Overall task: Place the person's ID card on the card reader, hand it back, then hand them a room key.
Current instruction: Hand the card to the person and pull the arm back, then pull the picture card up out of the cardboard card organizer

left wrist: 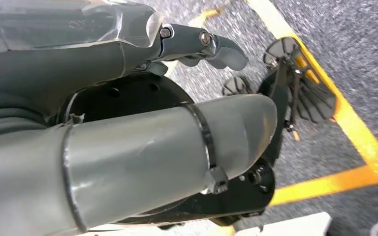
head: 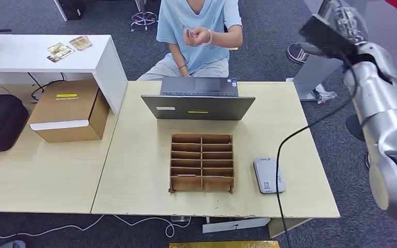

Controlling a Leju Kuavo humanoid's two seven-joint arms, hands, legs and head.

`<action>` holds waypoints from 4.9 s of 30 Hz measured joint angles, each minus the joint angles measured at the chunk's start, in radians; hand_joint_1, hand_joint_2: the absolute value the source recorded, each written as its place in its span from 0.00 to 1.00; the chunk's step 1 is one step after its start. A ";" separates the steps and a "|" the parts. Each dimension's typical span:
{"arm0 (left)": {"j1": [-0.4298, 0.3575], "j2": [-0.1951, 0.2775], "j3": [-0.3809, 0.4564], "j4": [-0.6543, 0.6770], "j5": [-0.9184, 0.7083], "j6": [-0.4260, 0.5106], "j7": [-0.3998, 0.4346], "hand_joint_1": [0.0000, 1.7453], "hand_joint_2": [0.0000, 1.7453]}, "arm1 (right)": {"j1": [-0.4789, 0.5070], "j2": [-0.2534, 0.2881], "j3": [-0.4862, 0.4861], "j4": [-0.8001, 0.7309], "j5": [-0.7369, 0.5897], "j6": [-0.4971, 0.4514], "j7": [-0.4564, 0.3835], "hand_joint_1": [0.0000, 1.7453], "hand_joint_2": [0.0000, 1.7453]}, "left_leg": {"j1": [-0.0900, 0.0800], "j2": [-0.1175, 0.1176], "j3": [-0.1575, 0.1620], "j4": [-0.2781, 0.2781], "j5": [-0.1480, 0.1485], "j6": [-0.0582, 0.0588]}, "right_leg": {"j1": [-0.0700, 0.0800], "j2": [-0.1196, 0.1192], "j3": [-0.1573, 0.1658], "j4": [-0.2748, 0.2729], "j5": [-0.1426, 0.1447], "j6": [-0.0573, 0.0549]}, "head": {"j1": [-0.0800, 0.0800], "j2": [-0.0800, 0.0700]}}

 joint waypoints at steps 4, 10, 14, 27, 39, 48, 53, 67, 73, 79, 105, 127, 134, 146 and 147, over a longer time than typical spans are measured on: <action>0.015 -0.007 0.017 0.000 0.011 -0.015 -0.015 0.00 0.00 | 0.275 -0.141 -0.262 -0.223 -0.365 0.207 -0.080 0.00 1.00 | 0.000 -0.007 0.001 -0.001 -0.003 0.004 | 0.000 -0.007 0.006 -0.003 -0.002 0.003 | 0.000 0.000; 0.020 -0.008 0.024 0.000 0.011 -0.037 -0.015 0.00 0.00 | 0.639 -0.215 -0.518 -0.526 -1.009 0.438 0.006 0.00 1.00 | -0.001 -0.003 0.001 -0.001 -0.005 0.007 | 0.000 -0.003 0.004 -0.004 -0.004 0.004 | 0.000 0.000; 0.024 -0.007 0.024 0.000 0.010 -0.054 -0.014 0.00 0.00 | 0.983 -0.133 -0.724 -0.806 -1.489 0.542 0.062 0.00 1.00 | 0.001 -0.014 0.000 -0.003 -0.007 0.006 | 0.001 -0.014 0.009 -0.004 -0.010 0.003 | 0.000 0.000; 0.023 0.014 0.021 0.000 -0.025 -0.052 0.049 0.00 0.00 | 1.496 0.341 -0.627 -1.217 -0.824 0.465 -0.051 0.00 1.00 | 0.002 0.009 0.010 -0.008 -0.012 0.000 | 0.002 0.008 0.008 -0.002 -0.013 -0.003 | 0.000 0.000; 0.020 0.007 0.016 0.000 -0.046 0.037 0.053 0.00 0.00 | 1.470 0.308 0.047 -1.198 0.222 -0.688 0.011 0.00 1.00 | 0.001 0.014 0.013 -0.007 -0.012 -0.001 | 0.001 0.012 0.009 -0.002 -0.012 -0.004 | 0.000 0.000; 0.023 0.000 0.007 0.000 -0.071 0.119 -0.017 0.00 0.00 | 1.470 0.323 0.090 -1.190 0.528 -0.686 -0.054 0.00 1.00 | 0.001 0.014 0.013 -0.007 -0.012 -0.001 | 0.001 0.013 0.008 -0.002 -0.012 -0.004 | 0.000 0.000; 0.015 -0.013 0.006 0.000 -0.054 0.152 0.007 0.00 0.00 | 1.418 0.408 0.018 -1.160 0.880 -0.683 0.158 0.00 1.00 | 0.001 0.016 0.013 -0.007 -0.011 -0.002 | 0.001 0.014 0.009 -0.001 -0.011 -0.005 | 0.000 0.000; 0.002 -0.008 0.008 0.000 -0.049 0.124 0.036 0.00 0.00 | 1.216 0.341 0.288 -0.951 0.968 -0.393 0.806 0.00 1.00 | 0.001 0.017 0.014 -0.007 -0.010 -0.002 | 0.001 0.015 0.008 -0.001 -0.008 -0.006 | 0.000 0.000; -0.001 -0.007 0.008 0.000 -0.048 0.133 0.041 0.00 0.00 | 1.189 0.340 0.316 -0.947 0.968 -0.339 0.806 0.00 1.00 | 0.001 0.017 0.014 -0.007 -0.010 -0.002 | 0.001 0.015 0.008 -0.001 -0.008 -0.006 | 0.000 0.000; -0.002 -0.007 0.013 0.000 -0.047 0.132 0.040 0.00 0.00 | 1.180 0.340 0.323 -0.947 0.968 -0.328 0.794 0.00 1.00 | 0.001 0.017 0.014 -0.007 -0.010 -0.002 | 0.001 0.015 0.008 -0.001 -0.008 -0.006 | 0.000 0.000; -0.002 -0.007 0.014 0.000 -0.056 0.132 0.038 0.00 0.00 | 1.181 0.372 0.334 -0.932 0.968 -0.266 0.731 0.05 1.00 | 0.001 0.017 0.014 -0.007 -0.010 -0.002 | 0.001 0.015 0.008 -0.001 -0.008 -0.006 | 0.000 0.000; -0.002 -0.007 0.014 0.000 -0.069 0.134 0.038 0.00 0.00 | 1.193 0.398 0.310 -0.927 0.968 -0.240 0.710 0.09 1.00 | 0.001 0.017 0.014 -0.007 -0.010 -0.002 | 0.001 0.015 0.008 -0.001 -0.008 -0.006 | 0.000 0.000; -0.002 -0.007 0.014 0.000 -0.074 0.133 0.038 0.00 0.00 | 1.194 0.399 0.305 -0.924 0.968 -0.240 0.710 0.06 1.00 | 0.001 0.017 0.014 -0.007 -0.010 -0.002 | 0.001 0.015 0.008 -0.001 -0.008 -0.006 | 0.000 0.000; -0.003 -0.004 0.014 0.000 -0.079 0.132 0.039 0.00 0.00 | 1.198 0.406 0.292 -0.924 0.968 -0.229 0.713 0.18 1.00 | 0.001 0.017 0.014 -0.007 -0.010 -0.002 | 0.001 0.015 0.008 -0.001 -0.008 -0.006 | 0.000 0.000; -0.004 -0.004 0.014 0.000 -0.080 0.132 0.039 0.00 0.00 | 1.198 0.406 0.291 -0.924 0.968 -0.229 0.713 0.18 1.00 | 0.001 0.017 0.014 -0.007 -0.010 -0.002 | 0.001 0.015 0.008 -0.001 -0.008 -0.006 | 0.000 0.000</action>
